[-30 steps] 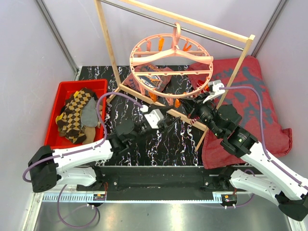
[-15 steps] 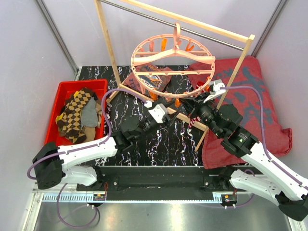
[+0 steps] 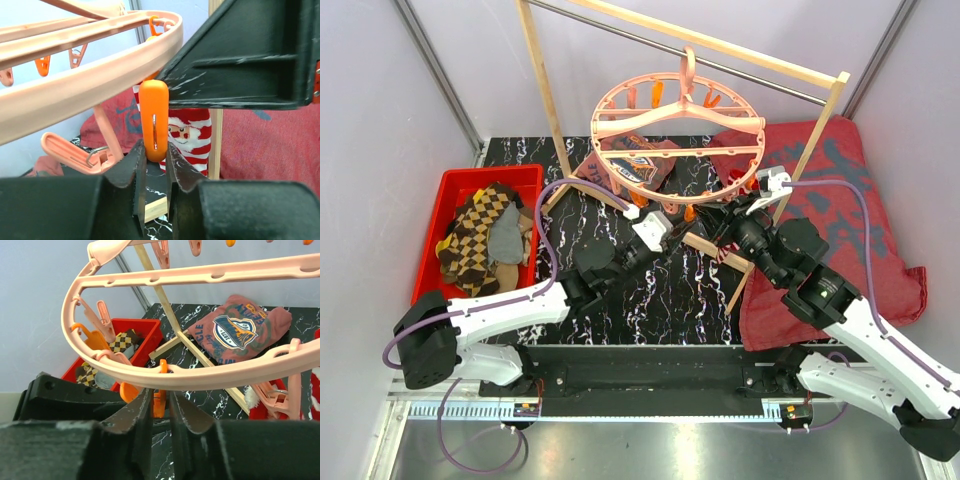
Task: Clip the socks to the hanger
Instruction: Open the clamp at the hanger.
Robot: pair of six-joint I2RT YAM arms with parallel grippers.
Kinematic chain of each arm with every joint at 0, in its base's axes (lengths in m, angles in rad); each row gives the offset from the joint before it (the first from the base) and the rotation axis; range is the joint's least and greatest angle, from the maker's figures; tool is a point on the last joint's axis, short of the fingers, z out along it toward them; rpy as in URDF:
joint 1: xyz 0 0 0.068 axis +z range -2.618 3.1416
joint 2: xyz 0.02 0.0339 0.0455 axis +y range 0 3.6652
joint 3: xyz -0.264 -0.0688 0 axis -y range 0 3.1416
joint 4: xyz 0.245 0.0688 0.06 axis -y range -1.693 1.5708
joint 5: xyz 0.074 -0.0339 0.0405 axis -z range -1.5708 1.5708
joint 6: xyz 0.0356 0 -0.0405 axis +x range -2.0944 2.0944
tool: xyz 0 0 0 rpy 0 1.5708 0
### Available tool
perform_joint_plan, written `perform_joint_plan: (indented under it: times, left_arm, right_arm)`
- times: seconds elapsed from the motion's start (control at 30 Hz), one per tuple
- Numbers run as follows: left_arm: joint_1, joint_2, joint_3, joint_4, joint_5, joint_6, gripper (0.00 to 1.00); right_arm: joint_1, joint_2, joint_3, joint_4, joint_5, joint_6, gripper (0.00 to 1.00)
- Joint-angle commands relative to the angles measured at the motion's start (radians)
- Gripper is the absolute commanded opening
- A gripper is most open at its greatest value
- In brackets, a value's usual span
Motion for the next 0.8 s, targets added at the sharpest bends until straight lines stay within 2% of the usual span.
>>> perform_joint_plan:
  times: [0.0, 0.03, 0.13, 0.27, 0.5, 0.77]
  left_arm:
    - [0.003, -0.009, 0.028, 0.053, -0.026, -0.045, 0.02]
    - [0.003, -0.009, 0.023, 0.052, -0.029, -0.053, 0.01]
    - [0.003, -0.009, 0.02, 0.041, -0.03, -0.079, 0.0]
    - [0.003, -0.009, 0.024, 0.026, -0.029, -0.106, 0.0]
    - [0.003, -0.011, 0.044, -0.023, -0.029, -0.123, 0.0]
    - [0.003, -0.013, 0.051, -0.045, -0.029, -0.134, 0.0]
  right_arm:
    - [0.005, -0.027, 0.023, 0.012, -0.021, 0.009, 0.32]
    - [0.006, -0.03, 0.023, 0.012, -0.021, 0.009, 0.41]
    - [0.005, -0.041, 0.025, 0.012, -0.027, 0.003, 0.5]
    - [0.005, -0.046, 0.02, 0.012, -0.039, 0.0, 0.57]
    - [0.006, -0.026, 0.028, 0.015, -0.108, -0.012, 0.66]
    - [0.005, -0.024, 0.028, 0.015, -0.111, -0.035, 0.68]
